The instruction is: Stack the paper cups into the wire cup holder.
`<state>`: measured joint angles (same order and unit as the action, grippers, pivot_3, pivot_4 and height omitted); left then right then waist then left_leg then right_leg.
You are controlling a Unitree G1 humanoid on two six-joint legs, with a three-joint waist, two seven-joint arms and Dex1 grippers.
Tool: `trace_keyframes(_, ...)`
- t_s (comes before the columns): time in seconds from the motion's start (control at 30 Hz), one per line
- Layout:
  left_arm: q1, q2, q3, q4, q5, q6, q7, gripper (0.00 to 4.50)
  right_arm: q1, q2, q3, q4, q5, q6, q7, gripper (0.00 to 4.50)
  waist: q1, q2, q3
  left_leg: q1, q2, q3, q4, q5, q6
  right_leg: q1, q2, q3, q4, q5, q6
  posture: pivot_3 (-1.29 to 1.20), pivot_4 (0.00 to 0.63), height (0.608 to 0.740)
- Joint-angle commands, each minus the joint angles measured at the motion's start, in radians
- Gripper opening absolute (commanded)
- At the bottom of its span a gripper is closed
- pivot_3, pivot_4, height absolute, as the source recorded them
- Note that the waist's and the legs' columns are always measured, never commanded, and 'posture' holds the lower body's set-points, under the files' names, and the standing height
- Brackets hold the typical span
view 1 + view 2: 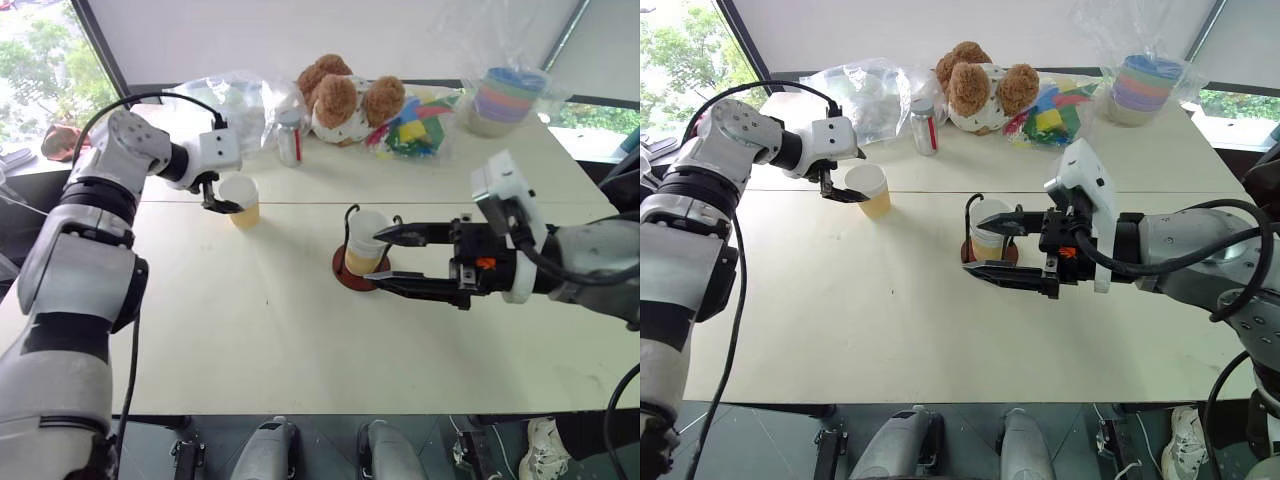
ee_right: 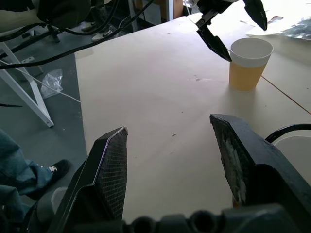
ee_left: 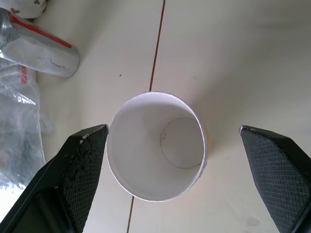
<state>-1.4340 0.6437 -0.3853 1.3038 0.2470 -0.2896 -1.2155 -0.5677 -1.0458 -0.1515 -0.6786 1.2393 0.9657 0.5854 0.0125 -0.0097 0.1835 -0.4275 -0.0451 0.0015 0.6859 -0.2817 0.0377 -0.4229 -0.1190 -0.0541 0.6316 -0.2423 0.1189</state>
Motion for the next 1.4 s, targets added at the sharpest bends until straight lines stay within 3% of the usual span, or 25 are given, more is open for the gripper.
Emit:
trace_keyframes(0.03, 0.002, -0.014, 0.017, 0.009, 0.03, 0.009, 0.017, 4.46, -0.001, -0.01, -0.048, -0.021, 0.028, -0.003, -0.025, 2.95, 0.001, 0.0, 0.0, 0.0, 0.0, 0.0, 0.0, 0.0, 0.0, 0.0, 0.0, 0.0, 0.0, 0.0, 0.0, 0.0, 0.15, 0.74)
trace_keyframes(0.13, 0.01, -0.031, 0.021, 0.016, 0.047, 0.014, 0.025, 4.46, 0.003, -0.015, -0.054, -0.022, 0.034, -0.001, -0.036, 2.95, 0.001, 0.0, 0.0, 0.0, 0.0, 0.0, 0.0, 0.0, 0.0, 0.0, 0.0, 0.0, 0.0, 0.0, 0.0, 0.0, 0.15, 0.74)
trace_keyframes(0.23, 0.02, -0.047, 0.027, 0.022, 0.062, 0.019, 0.042, 3.6, 0.005, -0.021, -0.061, -0.021, 0.041, 0.001, -0.042, 2.95, 0.0, 0.0, 0.0, 0.0, 0.0, 0.0, 0.0, 0.0, 0.0, 0.0, 0.0, 0.0, 0.0, 0.0, 0.0, 0.0, 0.15, 0.74)
trace_keyframes(0.47, 0.034, -0.056, 0.035, 0.028, 0.089, 0.022, 0.077, 0.02, 0.005, -0.035, -0.072, -0.019, 0.048, 0.004, -0.048, 2.95, 0.0, 0.0, 0.0, 0.0, 0.0, 0.0, 0.0, 0.0, 0.0, 0.0, 0.0, 0.0, 0.0, 0.0, 0.0, 0.0, 0.15, 0.74)
trace_keyframes(0.83, -0.033, -0.056, 0.068, 0.01, 0.08, -0.01, 0.076, 0.02, 0.022, -0.05, -0.082, 0.004, 0.014, -0.003, -0.02, 2.95, 0.001, 0.0, 0.0, 0.0, 0.0, 0.0, 0.0, 0.0, 0.0, 0.0, 0.0, 0.0, 0.0, 0.0, 0.0, 0.0, 0.15, 0.74)
trace_keyframes(0.93, -0.111, -0.072, 0.124, -0.014, 0.019, -0.021, -0.026, 0.02, 0.06, -0.08, -0.127, 0.028, -0.013, -0.001, 0.008, 2.95, 0.005, -0.003, 0.001, -0.001, 0.0, 0.0, 0.0, 0.0, 0.0, 0.0, 0.0, 0.0, 0.0, 0.0, 0.0, 0.0, 0.15, 0.74)
trace_keyframes(1.07, -0.262, -0.154, 0.215, -0.102, -0.247, 0.083, -0.367, 0.02, 0.164, -0.161, -0.268, 0.103, -0.137, 0.001, 0.045, 2.95, 0.019, -0.004, 0.001, -0.002, 0.0, 0.0, 0.002, 0.0, 0.0, 0.0, 0.0, -0.001, -0.001, 0.0, 0.0, 0.0, 0.15, 0.74)
trace_keyframes(1.23, -0.232, -0.138, -0.06, -0.364, -0.638, 0.241, -0.399, 0.02, 0.229, -0.157, -0.371, 0.068, -0.122, 0.022, 0.035, 2.95, 0.008, 0.0, -0.001, -0.001, 0.0, 0.002, 0.003, -0.002, 0.002, 0.0, -0.001, 0.001, -0.001, 0.0, 0.0, 0.0, 0.15, 0.74)
trace_keyframes(1.4, -0.248, -0.162, -0.283, -0.38, -0.776, 0.214, -0.399, 0.02, 0.314, -0.115, -0.457, 0.001, -0.094, 0.047, -0.025, 2.95, -0.004, 0.001, 0.0, 0.002, 0.002, 0.001, 0.003, -0.001, 0.001, 0.001, 0.0, 0.002, 0.001, 0.0, 0.0, 0.0, 0.15, 0.74)
